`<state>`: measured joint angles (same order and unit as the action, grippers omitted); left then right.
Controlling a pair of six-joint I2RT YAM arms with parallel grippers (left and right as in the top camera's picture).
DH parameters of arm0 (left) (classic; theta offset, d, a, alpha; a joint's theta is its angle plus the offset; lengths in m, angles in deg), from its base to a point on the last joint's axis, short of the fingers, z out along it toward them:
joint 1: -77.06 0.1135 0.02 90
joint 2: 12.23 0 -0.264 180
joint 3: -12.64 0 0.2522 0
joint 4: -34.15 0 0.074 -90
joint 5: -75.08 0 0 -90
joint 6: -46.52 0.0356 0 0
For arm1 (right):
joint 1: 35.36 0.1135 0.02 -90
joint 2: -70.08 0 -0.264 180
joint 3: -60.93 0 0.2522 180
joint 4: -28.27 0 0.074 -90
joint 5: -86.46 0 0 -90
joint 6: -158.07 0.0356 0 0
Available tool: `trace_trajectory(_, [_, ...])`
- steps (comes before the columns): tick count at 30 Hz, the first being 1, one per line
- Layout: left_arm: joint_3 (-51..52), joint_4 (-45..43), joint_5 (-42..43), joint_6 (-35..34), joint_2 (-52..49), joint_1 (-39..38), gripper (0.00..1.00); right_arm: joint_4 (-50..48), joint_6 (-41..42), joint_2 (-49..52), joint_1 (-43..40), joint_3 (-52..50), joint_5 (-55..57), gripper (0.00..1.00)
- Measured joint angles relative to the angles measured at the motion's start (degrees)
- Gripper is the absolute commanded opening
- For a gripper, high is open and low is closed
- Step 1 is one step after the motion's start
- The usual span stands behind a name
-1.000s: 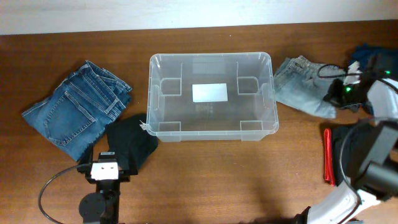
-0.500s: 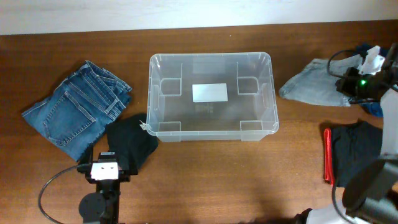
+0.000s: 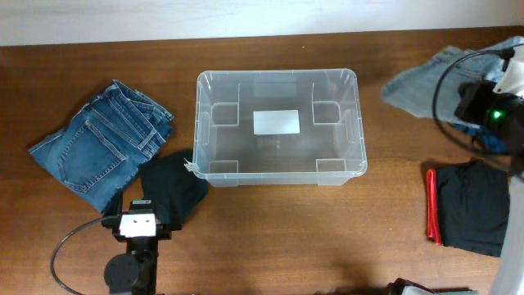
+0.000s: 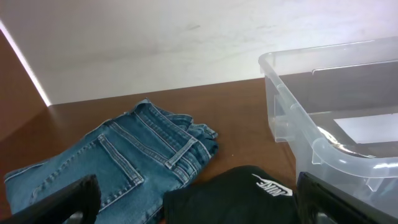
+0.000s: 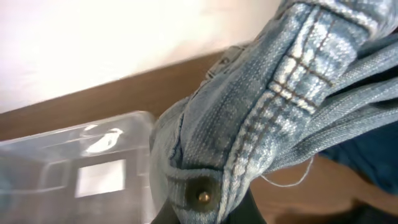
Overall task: Pack container
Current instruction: 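Lift the light-blue jeans with the right gripper and carry them over the bin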
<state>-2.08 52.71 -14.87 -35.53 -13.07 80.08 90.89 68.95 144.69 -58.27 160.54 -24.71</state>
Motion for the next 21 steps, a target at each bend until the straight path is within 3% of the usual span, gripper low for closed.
trace_trajectory(12, [0.0,0.0,0.0,0.0,0.0,0.0,1.0,-1.2,-0.2,-7.3,19.6,0.0,-2.6,0.04])
trace_trajectory(21, [0.0,0.0,0.0,0.0,0.0,0.0,1.0,-1.0,-10.6,-4.2,35.4,0.0,-2.6,0.04])
